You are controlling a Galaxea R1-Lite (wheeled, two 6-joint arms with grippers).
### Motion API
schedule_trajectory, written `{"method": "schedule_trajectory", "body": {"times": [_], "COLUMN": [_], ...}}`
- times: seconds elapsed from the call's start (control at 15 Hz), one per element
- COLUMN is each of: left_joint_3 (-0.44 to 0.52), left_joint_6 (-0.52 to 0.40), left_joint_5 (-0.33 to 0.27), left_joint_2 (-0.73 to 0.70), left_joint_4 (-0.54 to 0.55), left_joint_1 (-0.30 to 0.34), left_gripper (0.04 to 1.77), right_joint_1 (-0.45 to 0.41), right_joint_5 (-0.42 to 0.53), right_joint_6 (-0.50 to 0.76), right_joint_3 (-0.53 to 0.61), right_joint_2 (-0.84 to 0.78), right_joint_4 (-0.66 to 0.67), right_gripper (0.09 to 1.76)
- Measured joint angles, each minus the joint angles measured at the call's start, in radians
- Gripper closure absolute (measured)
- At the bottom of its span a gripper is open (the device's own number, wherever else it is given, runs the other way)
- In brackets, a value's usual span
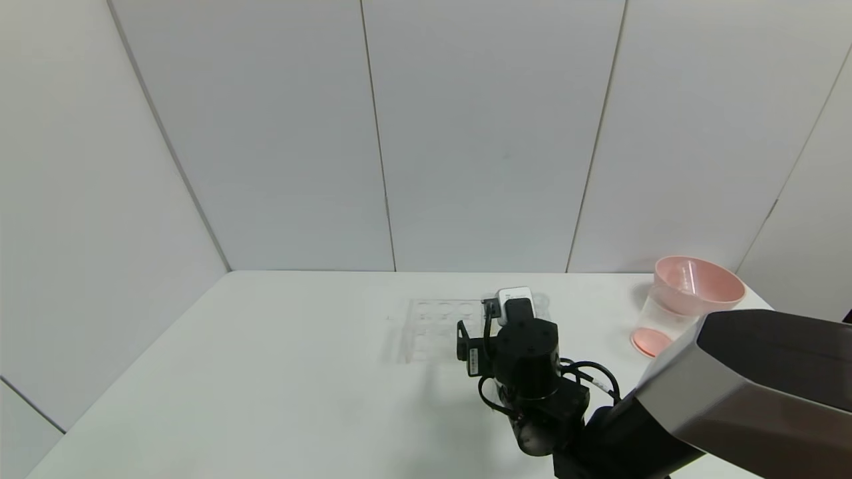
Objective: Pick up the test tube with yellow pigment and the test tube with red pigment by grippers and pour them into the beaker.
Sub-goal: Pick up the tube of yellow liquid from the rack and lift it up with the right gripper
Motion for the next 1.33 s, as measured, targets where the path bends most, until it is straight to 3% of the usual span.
{"method": "schedule_trajectory", "body": {"times": [0.6, 1.33], "left_joint_3": [0.000, 0.000], "left_joint_6": [0.000, 0.000], "left_joint_5": [0.000, 0.000], "left_joint_2": [0.000, 0.000], "left_joint_4": [0.000, 0.000], "left_joint_1": [0.000, 0.000], "left_gripper": [0.05, 0.05], "right_joint_1": [-0.012, -0.010], "right_joint_5": [0.000, 0.006], "right_joint_6": [0.035, 0.016], "right_joint_3": [-0.043, -0.067], "right_joint_2": [0.010, -0.039], "right_joint_4": [0.050, 0.048], "right_gripper": [1.36, 1.36]}}
